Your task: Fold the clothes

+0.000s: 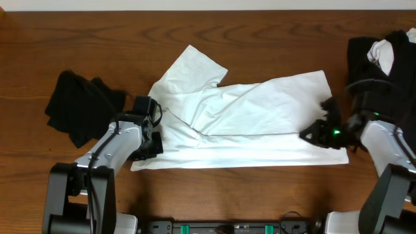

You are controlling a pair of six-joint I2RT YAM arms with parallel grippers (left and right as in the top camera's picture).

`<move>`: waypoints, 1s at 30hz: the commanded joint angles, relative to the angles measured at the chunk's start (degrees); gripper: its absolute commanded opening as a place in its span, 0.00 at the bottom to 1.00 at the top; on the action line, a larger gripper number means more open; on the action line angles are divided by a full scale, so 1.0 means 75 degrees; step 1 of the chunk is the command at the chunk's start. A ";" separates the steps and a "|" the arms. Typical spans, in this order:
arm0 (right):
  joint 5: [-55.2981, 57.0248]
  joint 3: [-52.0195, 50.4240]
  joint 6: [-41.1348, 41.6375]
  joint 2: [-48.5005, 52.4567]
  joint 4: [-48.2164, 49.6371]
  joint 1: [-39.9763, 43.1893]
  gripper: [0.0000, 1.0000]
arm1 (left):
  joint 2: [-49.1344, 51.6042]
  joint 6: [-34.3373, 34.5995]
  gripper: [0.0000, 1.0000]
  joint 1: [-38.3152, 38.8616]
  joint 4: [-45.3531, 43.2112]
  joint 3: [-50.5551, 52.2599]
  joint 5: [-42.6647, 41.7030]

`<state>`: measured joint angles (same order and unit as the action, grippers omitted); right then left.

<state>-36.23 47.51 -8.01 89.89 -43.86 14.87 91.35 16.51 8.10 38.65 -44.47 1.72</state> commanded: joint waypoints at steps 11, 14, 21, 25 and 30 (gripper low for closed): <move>0.0860 0.0070 -0.0554 -0.0050 0.0644 -0.3777 0.04 | 0.0152 0.0032 0.15 -0.0038 -0.0111 0.0157 0.0315; 0.1326 0.0070 -0.0210 -0.0050 0.1067 -0.4637 0.06 | 0.0152 0.0032 0.15 -0.0038 -0.0111 0.0157 0.0315; 0.1472 0.0070 0.0539 -0.0047 0.2063 -0.6251 0.06 | 0.0152 0.0032 0.15 -0.0041 -0.0111 0.0157 0.0315; 0.2235 0.0070 0.1166 -0.0003 0.2422 -0.6942 0.06 | 0.0152 0.0032 0.15 -0.0038 -0.0108 0.0157 0.0315; 0.2320 0.0070 0.1580 0.0224 0.2859 -0.7344 0.07 | 0.0152 0.0032 0.15 -0.0041 -0.0111 0.0157 0.0315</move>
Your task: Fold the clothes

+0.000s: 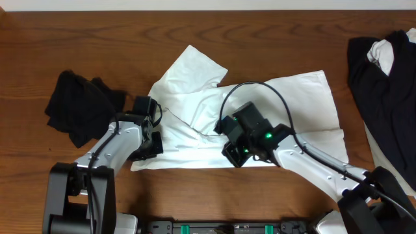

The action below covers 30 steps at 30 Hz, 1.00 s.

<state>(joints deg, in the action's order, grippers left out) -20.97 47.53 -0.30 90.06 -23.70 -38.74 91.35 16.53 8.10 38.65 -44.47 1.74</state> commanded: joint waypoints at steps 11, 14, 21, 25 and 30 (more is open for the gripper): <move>0.0388 0.0067 0.1177 0.1451 0.1169 -0.0487 0.07 | 0.0152 0.0029 0.15 -0.0041 -0.0108 0.0157 0.0312; 0.0667 0.0070 0.1594 0.1626 0.1221 -0.0463 0.07 | 0.0152 0.0029 0.16 -0.0041 -0.0111 0.0157 0.0315; 0.0778 0.0070 0.1990 0.1629 0.1169 -0.0187 0.10 | 0.0152 0.0029 0.15 -0.0041 -0.0105 0.0157 0.0312; 0.0831 0.0070 0.2017 0.1629 0.1064 -0.0009 0.08 | 0.0152 0.0029 0.15 -0.0041 -0.0108 0.0157 0.0312; 0.1346 0.0070 0.2311 0.1629 0.0816 0.0259 0.08 | 0.0152 0.0029 0.16 -0.0041 -0.0108 0.0157 0.0312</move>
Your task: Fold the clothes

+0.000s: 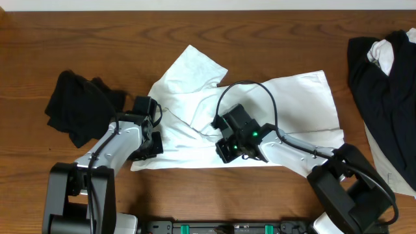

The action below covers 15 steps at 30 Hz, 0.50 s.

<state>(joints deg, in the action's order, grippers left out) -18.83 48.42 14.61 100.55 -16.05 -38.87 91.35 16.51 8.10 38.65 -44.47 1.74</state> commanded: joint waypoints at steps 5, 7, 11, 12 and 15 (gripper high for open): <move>0.1483 -0.0050 0.0525 0.0230 -0.0466 0.0516 0.07 | 0.0152 0.0032 0.15 -0.0041 -0.0108 0.0157 0.0312; 0.1757 -0.0050 0.0708 0.0230 -0.0583 0.0603 0.06 | 0.0152 0.0032 0.15 -0.0041 -0.0108 0.0157 0.0312; 0.2471 -0.0050 0.1241 0.0230 -0.0799 0.0714 0.06 | 0.0152 0.0032 0.15 -0.0041 -0.0108 0.0157 0.0315; 0.2597 -0.0050 0.1329 0.0230 -0.0819 0.0731 0.07 | 0.0152 0.0032 0.15 -0.0041 -0.0108 0.0157 0.0312; 0.2888 -0.0050 0.1492 0.0230 -0.0857 0.0764 0.08 | 0.0152 0.0032 0.16 -0.0041 -0.0108 0.0157 0.0315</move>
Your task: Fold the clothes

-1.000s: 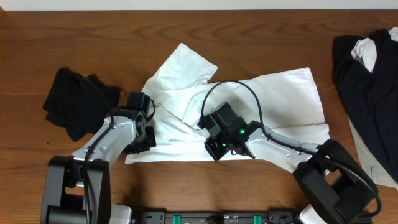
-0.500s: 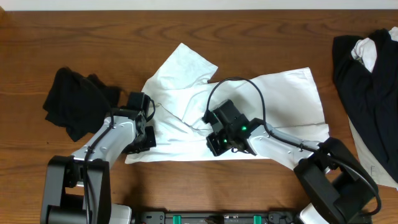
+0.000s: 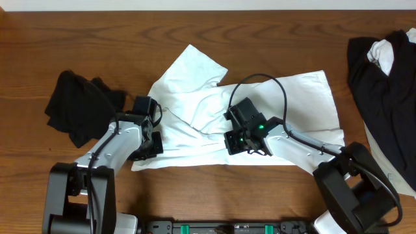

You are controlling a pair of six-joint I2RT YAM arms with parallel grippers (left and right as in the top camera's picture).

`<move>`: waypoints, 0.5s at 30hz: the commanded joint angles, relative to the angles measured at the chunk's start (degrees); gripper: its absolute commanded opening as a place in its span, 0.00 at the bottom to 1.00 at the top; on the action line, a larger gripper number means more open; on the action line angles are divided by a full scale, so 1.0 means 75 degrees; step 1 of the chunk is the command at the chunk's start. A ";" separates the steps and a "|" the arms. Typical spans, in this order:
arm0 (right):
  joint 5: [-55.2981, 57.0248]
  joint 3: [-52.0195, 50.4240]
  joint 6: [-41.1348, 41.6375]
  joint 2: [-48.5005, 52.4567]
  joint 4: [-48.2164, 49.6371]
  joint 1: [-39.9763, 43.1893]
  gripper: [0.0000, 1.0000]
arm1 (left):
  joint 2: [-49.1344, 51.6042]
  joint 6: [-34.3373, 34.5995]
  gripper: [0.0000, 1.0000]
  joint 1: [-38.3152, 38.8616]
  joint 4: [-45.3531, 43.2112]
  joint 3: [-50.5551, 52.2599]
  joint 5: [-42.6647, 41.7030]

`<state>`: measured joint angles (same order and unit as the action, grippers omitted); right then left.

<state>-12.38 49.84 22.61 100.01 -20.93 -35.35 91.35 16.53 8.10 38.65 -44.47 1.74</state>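
A white shirt [image 3: 260, 104] lies spread across the middle of the table, one sleeve folded up at the back left. My left gripper [image 3: 153, 144] rests at the shirt's front-left corner; its jaws are hidden under the wrist. My right gripper [image 3: 235, 142] sits over the shirt's front middle, reaching in from the right. Its fingers are covered by the wrist, so their state does not show.
A crumpled black garment [image 3: 81, 104] lies at the left of the table. A dark pile with a white piece [image 3: 383, 78] occupies the far right. The wooden table [image 3: 78, 39] shows bare at the back.
My right gripper has shifted slightly to the right, from about the shirt's front centre-left to the front centre. The left arm and the shirt look unchanged.
My right gripper was at the shirt's front-right corner, with the hem lying flat to the right. Then it was over the shirt's front middle and the right hem looked drawn in. It stayed there and now sits slightly further right. The left gripper held the front-left corner throughout.
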 commanded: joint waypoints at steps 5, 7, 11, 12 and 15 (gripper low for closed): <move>0.2655 -0.0239 0.1058 0.0303 -0.0513 0.0338 0.08 | 0.0152 0.0029 0.15 -0.0038 -0.0108 0.0157 0.0312; 0.2882 -0.0239 0.1230 0.0303 -0.0667 0.0367 0.08 | 0.0152 0.0029 0.15 -0.0041 -0.0108 0.0157 0.0315; 0.3142 -0.0239 0.1294 0.0303 -0.0836 0.0469 0.08 | 0.0152 0.0029 0.15 -0.0041 -0.0108 0.0157 0.0315; 0.3174 -0.0239 0.1297 0.0303 -0.0883 0.0507 0.08 | 0.0152 0.0029 0.15 -0.0041 -0.0111 0.0157 0.0312; 0.3238 -0.0239 0.1297 0.0303 -0.0997 0.0632 0.08 | 0.0152 0.0029 0.15 -0.0041 -0.0108 0.0157 0.0315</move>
<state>0.05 50.98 31.00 99.31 -25.96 -33.45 91.35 16.53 8.10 38.57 -44.47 1.72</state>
